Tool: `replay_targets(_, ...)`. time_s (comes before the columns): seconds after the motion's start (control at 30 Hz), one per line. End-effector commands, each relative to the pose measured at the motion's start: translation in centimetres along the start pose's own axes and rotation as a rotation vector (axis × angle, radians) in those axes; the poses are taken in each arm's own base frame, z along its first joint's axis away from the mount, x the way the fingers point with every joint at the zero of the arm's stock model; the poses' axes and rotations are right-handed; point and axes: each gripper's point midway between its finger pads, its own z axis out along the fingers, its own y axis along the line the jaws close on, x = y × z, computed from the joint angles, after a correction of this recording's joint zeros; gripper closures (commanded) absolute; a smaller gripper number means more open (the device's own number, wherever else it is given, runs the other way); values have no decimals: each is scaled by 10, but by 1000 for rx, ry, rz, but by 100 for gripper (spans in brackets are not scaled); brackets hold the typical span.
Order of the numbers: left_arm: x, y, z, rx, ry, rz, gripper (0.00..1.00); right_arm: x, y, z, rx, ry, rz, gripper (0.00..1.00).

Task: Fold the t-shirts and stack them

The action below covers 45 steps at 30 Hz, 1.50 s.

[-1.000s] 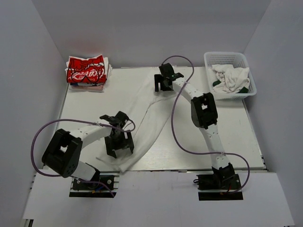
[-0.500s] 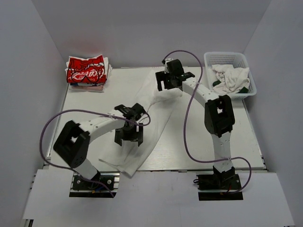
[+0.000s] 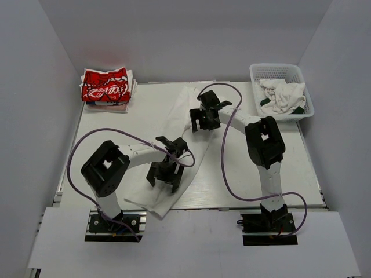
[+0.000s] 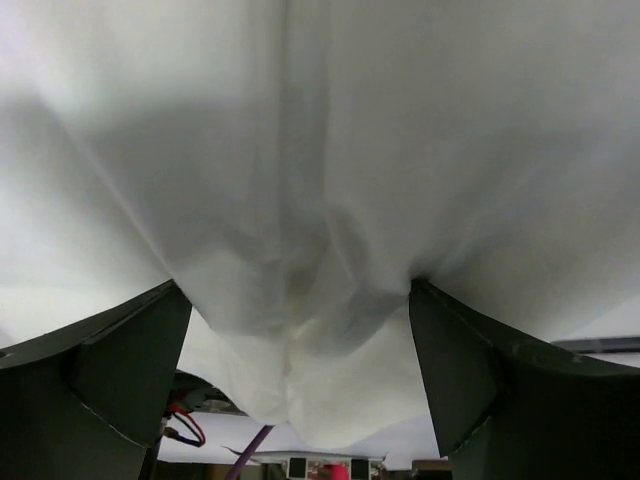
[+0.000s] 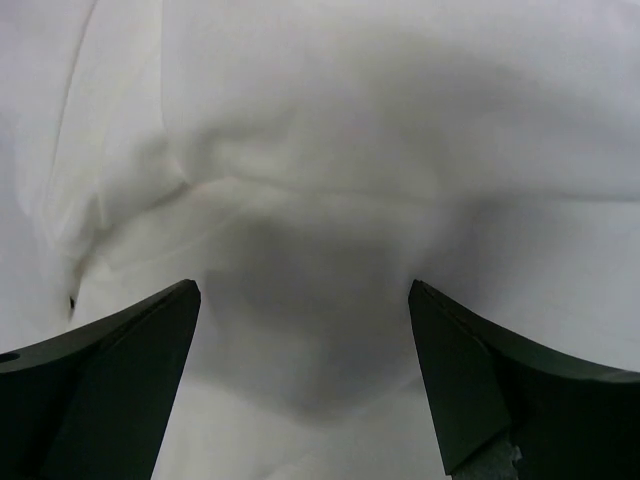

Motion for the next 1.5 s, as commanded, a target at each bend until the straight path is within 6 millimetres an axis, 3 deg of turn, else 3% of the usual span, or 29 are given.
replay_targets(0.0,-12,-38,19,110,-17,81,0,-10,-5,17,9,9,36,9)
replay_targets(0.07,-29,-58,16,163,-49,110,0,-2,-12,36,25,47,48,9)
replay_targets(0.2,-56,-86,16,206,-62,178,0,-13,-42,61,91,58,98,9)
replay_targets(0.23,-64,-96,15,210,-69,187,0,-55,-51,52,92,-27,110,9)
replay_targets(0.27,-67,-97,13,206,-64,198,0,-37,-64,73,111,38,122,9)
replay_targets(0.3,-72,-101,12,212,-75,198,0,-45,-73,74,100,26,128,9)
replay_targets(0.33,-82,-109,2,240,-102,201,0,-76,-78,71,86,-49,120,9)
replay_targets(0.43,-86,-136,-18,362,-138,242,0,-108,-74,68,-26,-143,83,9)
replay_targets(0.53,-91,-147,-54,435,-228,256,0,-136,-58,37,-89,-223,-9,9)
replay_targets(0.57,-97,-142,-62,411,-271,236,0,-156,-48,4,-99,-286,-45,9)
replay_targets(0.6,-89,-136,-65,386,-270,239,0,-160,-43,-6,-103,-303,-64,9)
replay_targets(0.63,-91,-128,-85,373,-333,208,0,-163,-36,-17,-101,-322,-88,9)
replay_targets(0.67,-90,-123,-94,370,-363,190,0,-159,-32,-35,-101,-329,-100,9)
replay_targets(0.7,-81,-112,-91,350,-362,166,0,-172,-24,-64,-106,-393,-115,9)
replay_targets(0.73,-79,-101,-112,351,-431,108,0,-158,-17,-65,-116,-370,-119,9)
replay_targets(0.77,-74,-93,-117,345,-453,70,0,-151,-14,-85,-119,-390,-122,9)
replay_targets(0.8,-62,-76,-102,313,-429,16,0,-159,-2,-119,-132,-466,-117,9)
replay_targets(0.83,-59,-61,-100,283,-448,-46,0,-141,-2,-134,-118,-480,-94,9)
replay_targets(0.87,-52,-52,-109,299,-484,-132,0,-101,-7,-116,-101,-402,-33,9)
replay_targets(0.9,-40,-35,-92,243,-470,-182,0,-80,1,-144,-119,-453,21,9)
replay_targets(0.97,-20,-18,-75,212,-434,-272,0,-50,15,-149,-174,-461,40,9)
replay_targets(1.0,-17,-8,-72,195,-438,-314,0,11,9,-121,-170,-332,101,9)
replay_targets(1.03,-14,1,-75,194,-464,-349,0,13,18,-156,-200,-398,93,9)
replay_targets(1.07,-4,7,-64,182,-445,-369,0,26,25,-161,-219,-386,97,9)
replay_targets(1.1,-2,11,-63,190,-453,-390,0,71,29,-157,-243,-302,106,9)
replay_targets(1.13,-4,10,-67,226,-490,-394,0,82,33,-168,-271,-302,108,9)
replay_targets(1.23,1,8,-51,281,-482,-404,0,160,61,-167,-445,-130,181,9)
replay_targets(1.33,8,-3,-43,339,-446,-373,0,211,79,-168,-546,8,256,9)
replay_targets(1.47,15,-17,-24,389,-382,-308,9,238,81,-166,-538,76,269,9)
